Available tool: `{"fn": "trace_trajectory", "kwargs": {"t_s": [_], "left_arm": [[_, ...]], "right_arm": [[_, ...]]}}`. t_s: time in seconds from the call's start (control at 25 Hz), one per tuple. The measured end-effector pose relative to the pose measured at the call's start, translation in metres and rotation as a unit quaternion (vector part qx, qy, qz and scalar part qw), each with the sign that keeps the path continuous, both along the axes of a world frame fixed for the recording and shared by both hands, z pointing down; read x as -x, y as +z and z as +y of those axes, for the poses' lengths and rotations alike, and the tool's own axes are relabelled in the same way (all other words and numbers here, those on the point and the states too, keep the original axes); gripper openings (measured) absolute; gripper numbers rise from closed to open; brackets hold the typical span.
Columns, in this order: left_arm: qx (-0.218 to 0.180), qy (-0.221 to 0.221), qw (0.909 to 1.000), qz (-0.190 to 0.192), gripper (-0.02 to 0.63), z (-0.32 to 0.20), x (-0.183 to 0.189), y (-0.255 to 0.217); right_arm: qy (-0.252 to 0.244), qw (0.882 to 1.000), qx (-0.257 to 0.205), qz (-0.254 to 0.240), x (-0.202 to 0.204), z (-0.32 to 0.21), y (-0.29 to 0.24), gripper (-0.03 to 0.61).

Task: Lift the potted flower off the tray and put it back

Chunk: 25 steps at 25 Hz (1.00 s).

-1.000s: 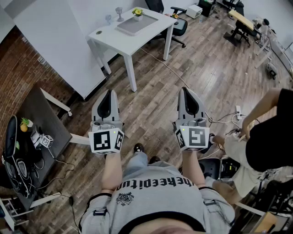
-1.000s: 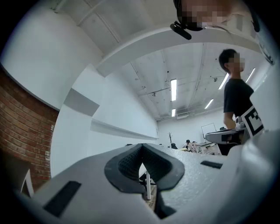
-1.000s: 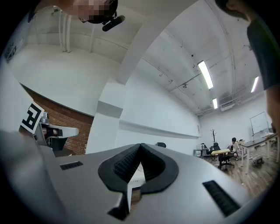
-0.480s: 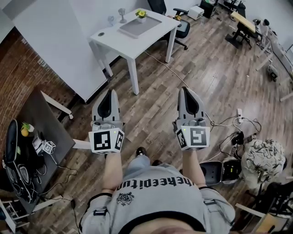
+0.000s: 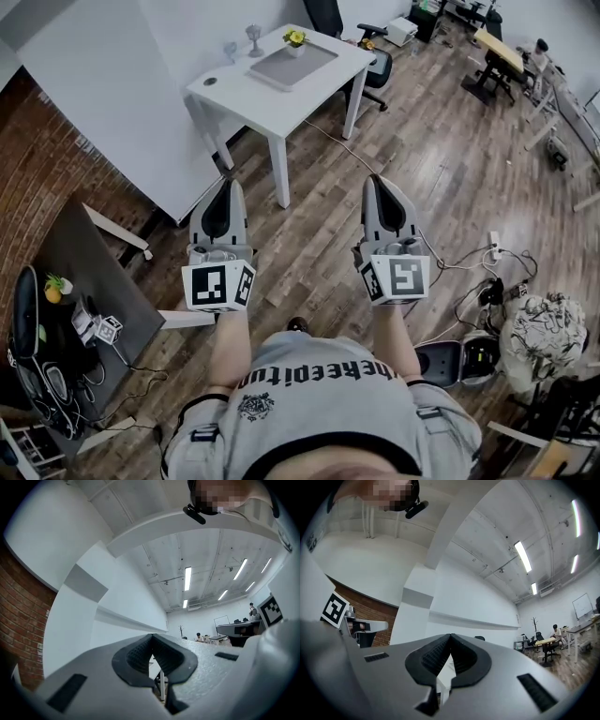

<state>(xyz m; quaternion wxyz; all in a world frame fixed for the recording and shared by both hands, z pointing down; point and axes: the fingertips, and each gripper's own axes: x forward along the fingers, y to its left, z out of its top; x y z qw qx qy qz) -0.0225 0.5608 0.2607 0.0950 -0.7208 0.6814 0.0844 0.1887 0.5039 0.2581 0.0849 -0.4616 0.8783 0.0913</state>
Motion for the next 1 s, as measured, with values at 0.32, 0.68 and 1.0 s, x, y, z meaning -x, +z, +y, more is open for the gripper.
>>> {"fn": "trace_trajectory", "kwargs": {"t_s": [0.32,0.68,1.0], "left_arm": [[0.015,0.009,0.9998,0.009,0.003,-0.035,0.036,0.019],[0.025,0.009,0.9996,0.008,0.003,-0.099,0.046,0.031],[0.01,-0.007,0.9999,-0.001,0.003,-0.201,0.054,0.009]], "right_arm": [[0.011,1.0,0.015,-0.001,0.029,-0.031,0.017,0.002],[0.006,1.0,0.023,0.004,0.043,-0.097,0.029,0.002],[-0.018,1.0,0.006,0.002,0.056,-0.206,0.009,0.003]]}}
